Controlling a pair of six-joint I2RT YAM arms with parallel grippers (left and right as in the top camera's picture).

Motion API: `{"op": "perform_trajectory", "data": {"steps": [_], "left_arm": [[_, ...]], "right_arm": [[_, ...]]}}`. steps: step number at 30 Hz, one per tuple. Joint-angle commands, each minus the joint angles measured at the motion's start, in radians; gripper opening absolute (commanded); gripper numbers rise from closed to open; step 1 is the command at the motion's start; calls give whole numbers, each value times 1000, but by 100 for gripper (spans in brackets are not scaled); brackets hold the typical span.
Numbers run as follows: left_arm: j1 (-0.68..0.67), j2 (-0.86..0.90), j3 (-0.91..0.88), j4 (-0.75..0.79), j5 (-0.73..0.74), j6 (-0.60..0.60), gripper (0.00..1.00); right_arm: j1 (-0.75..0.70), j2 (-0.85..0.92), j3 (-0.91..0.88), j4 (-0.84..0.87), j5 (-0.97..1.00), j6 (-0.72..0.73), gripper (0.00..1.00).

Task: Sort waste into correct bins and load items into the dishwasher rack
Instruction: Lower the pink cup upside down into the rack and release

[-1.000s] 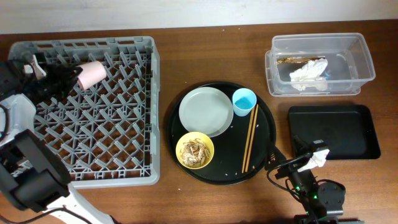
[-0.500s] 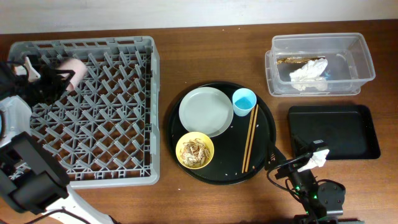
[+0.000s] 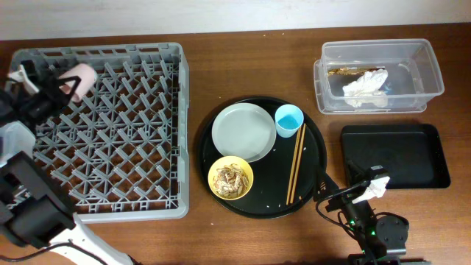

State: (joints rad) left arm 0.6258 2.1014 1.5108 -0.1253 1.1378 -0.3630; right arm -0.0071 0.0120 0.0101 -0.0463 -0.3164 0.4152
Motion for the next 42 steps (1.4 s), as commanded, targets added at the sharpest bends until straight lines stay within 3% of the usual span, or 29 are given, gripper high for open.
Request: {"op": "perform_trajectory", "data": {"steps": [1, 5, 10, 15, 21, 24, 25, 26, 28, 37, 40, 42], "left_arm": [[-17, 18, -10, 33, 189, -76, 0], [-19, 18, -10, 58, 218, -84, 0], [-66, 31, -10, 58, 204, -2, 0], [-82, 44, -10, 37, 42, -1, 1], [-81, 81, -10, -97, -162, 101, 6], [-64, 90, -10, -123, -254, 100, 23], [-50, 90, -10, -124, -257, 100, 37], [-33, 90, -10, -128, -256, 100, 45], [-4, 90, -10, -151, -256, 100, 52], [64, -1, -2, -250, -261, 99, 52], [64, -92, -2, -320, -377, 100, 52], [64, -150, -2, -341, -396, 100, 34]], "right_arm": [[-6, -5, -5, -6, -13, 5, 99], [-6, -5, -5, -6, -13, 5, 99], [-6, -5, -5, -6, -13, 5, 99], [-6, -5, -5, -6, -13, 5, 99], [-6, -5, -5, -6, -13, 5, 99], [-6, -5, -5, -6, -13, 5, 99], [-6, -5, -5, -6, -13, 5, 99], [-6, -5, -5, -6, -13, 5, 99], [-6, -5, -5, -6, -13, 5, 99], [-6, -5, -5, -6, -13, 5, 99], [-6, -5, -5, -6, -13, 5, 99], [-6, -5, -5, -6, -13, 5, 99]]}}
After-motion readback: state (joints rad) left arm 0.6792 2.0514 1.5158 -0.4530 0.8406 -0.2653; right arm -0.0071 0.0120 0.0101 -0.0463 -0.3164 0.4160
